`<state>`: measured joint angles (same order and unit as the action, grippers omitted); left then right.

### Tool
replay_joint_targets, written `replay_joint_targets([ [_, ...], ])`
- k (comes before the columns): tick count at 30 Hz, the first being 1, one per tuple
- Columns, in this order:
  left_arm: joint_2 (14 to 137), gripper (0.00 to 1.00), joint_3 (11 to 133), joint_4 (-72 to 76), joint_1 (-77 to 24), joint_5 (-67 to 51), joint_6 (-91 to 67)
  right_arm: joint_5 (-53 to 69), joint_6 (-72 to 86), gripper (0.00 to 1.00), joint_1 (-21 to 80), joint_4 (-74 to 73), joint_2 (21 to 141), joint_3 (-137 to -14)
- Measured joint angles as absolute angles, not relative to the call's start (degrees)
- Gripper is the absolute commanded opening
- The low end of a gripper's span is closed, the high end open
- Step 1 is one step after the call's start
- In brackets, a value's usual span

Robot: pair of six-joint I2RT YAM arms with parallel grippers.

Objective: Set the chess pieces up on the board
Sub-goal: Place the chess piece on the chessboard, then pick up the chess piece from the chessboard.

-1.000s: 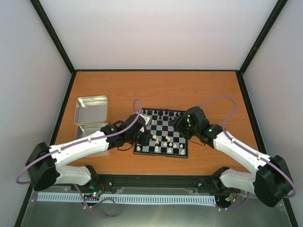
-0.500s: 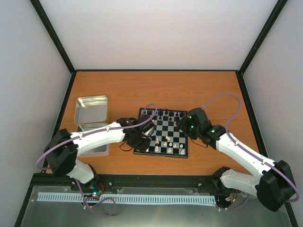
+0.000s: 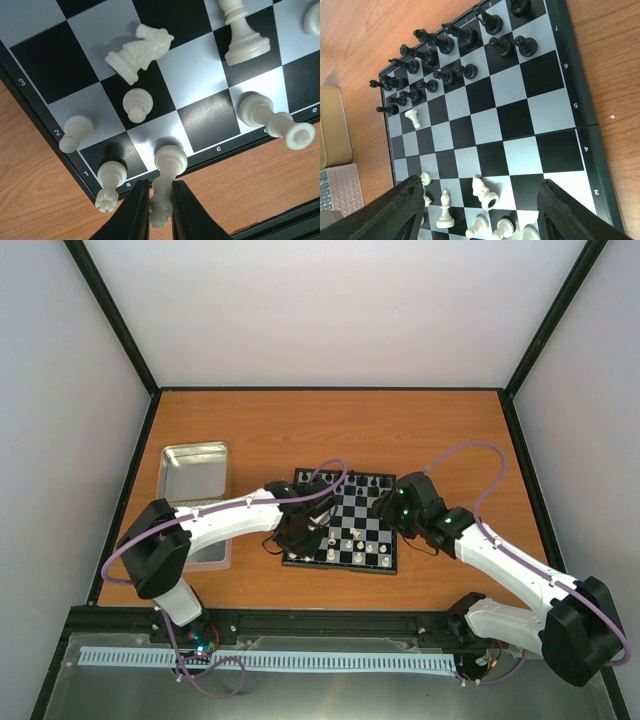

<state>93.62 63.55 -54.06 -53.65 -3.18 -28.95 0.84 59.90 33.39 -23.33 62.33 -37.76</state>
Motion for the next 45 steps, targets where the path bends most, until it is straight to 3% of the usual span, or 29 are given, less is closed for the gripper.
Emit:
replay_joint_targets([
  [10, 94.1, 0.37, 64.7, -53.7, -53.7, -4.2, -28.6, 2.0, 59.7, 0.61, 33.4, -22.0, 63.6, -36.8],
  [19, 92.3, 0.39, 64.0, -51.0, -53.7, -5.6, -29.2, 2.2, 59.8, 0.61, 33.4, -21.8, 63.6, -36.4],
  [23, 92.3, 0.38, 62.5, -50.4, -53.7, -5.5, -29.5, 2.2, 59.8, 0.61, 33.4, -21.8, 63.6, -36.4],
  [29, 92.4, 0.12, 61.2, -50.0, -53.7, -5.0, -30.1, 2.2, 59.8, 0.61, 33.4, -21.7, 63.5, -36.2],
  [33, 92.3, 0.06, 61.2, -49.3, -53.7, -4.7, -29.9, 2.2, 59.8, 0.61, 33.3, -21.7, 63.5, -36.2],
  [45, 88.0, 0.05, 63.7, -48.9, -53.7, -4.3, -28.3, 0.8, 60.6, 0.61, 33.3, -22.5, 61.6, -36.1],
])
